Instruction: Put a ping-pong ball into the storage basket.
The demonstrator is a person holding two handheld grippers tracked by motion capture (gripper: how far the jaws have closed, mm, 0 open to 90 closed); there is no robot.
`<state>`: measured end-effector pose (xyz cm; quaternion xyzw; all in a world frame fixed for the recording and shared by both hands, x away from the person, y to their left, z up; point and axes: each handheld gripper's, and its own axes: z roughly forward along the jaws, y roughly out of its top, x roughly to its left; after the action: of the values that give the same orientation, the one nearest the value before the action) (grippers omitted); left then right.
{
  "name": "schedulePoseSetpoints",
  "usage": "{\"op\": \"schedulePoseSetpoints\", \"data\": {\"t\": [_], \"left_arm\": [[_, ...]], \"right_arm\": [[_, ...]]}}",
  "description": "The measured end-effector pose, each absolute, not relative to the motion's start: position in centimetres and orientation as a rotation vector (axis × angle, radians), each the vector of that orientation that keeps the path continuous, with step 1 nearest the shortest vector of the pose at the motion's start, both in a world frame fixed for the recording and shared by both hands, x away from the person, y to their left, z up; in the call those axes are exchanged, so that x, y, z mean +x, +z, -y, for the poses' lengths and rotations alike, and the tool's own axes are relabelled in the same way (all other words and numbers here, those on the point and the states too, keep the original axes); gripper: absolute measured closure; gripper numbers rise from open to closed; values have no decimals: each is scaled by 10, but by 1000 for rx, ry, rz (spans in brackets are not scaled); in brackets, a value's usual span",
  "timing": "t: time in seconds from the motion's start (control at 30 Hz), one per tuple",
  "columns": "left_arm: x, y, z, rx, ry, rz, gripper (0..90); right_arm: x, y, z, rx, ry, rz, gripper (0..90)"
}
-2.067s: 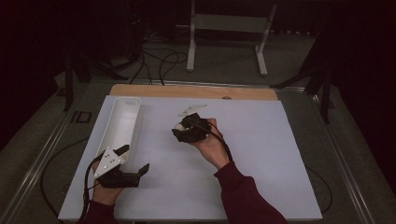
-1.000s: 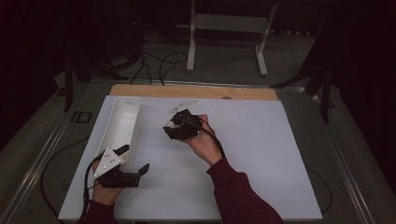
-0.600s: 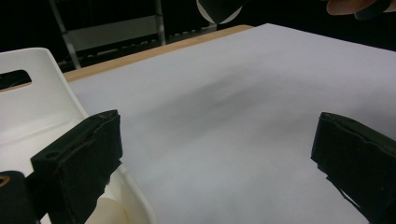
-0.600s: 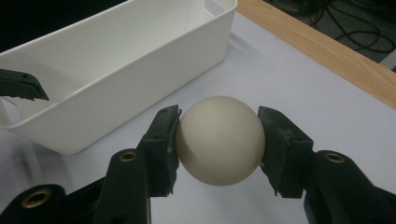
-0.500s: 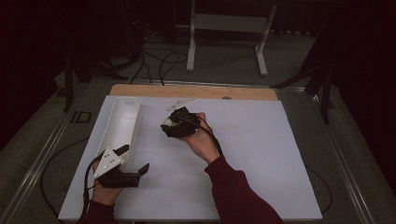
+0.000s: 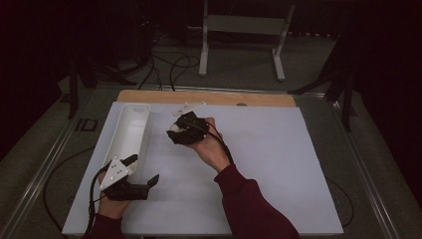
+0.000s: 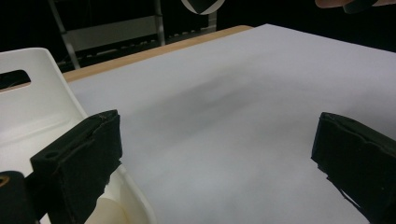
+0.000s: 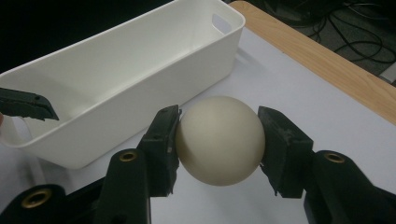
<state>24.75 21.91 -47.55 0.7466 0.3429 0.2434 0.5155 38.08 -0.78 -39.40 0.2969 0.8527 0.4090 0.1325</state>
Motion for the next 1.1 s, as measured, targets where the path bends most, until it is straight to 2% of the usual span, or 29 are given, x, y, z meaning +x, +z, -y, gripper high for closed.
{"op": "schedulePoseSetpoints", "data": {"t": [1.1], "left_arm": [[247,-476,-219,1793,583,-825,22]], "right_arm": [[387,-385,-6,866,1243,-2467,504]]}}
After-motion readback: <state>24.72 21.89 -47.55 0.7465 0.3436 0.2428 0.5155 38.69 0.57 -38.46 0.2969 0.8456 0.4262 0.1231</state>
